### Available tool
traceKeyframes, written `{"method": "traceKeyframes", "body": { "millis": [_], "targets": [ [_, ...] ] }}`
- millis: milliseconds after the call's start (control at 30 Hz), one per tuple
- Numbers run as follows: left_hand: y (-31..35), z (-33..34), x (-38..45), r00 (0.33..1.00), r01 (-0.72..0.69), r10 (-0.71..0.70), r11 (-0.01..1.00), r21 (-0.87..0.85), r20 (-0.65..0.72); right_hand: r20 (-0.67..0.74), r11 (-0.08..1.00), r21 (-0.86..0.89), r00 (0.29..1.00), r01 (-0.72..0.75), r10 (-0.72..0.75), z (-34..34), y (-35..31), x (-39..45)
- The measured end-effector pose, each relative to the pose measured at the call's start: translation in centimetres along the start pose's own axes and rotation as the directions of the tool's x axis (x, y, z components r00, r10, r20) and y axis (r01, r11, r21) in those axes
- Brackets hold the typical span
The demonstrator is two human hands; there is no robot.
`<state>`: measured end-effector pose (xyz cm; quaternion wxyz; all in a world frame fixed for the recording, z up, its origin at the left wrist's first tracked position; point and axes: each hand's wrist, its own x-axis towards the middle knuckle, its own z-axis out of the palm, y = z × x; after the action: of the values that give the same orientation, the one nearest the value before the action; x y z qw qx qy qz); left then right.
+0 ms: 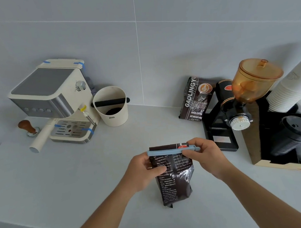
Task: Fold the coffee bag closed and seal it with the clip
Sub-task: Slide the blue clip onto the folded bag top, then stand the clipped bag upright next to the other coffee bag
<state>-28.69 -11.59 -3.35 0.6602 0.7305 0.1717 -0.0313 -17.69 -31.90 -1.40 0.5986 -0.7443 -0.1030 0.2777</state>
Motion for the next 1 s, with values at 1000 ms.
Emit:
{"method": "traceKeyframes", "body": {
  "millis": [1000],
  "targets": [
    [0.2,3.5,-1.9,0.988,-0.143,0.141,0.989,0.038,0.070,-0.242,0.984,-0.119,0.957,0.133,-0.158,3.8,2.4,-0.5]
  ]
}}
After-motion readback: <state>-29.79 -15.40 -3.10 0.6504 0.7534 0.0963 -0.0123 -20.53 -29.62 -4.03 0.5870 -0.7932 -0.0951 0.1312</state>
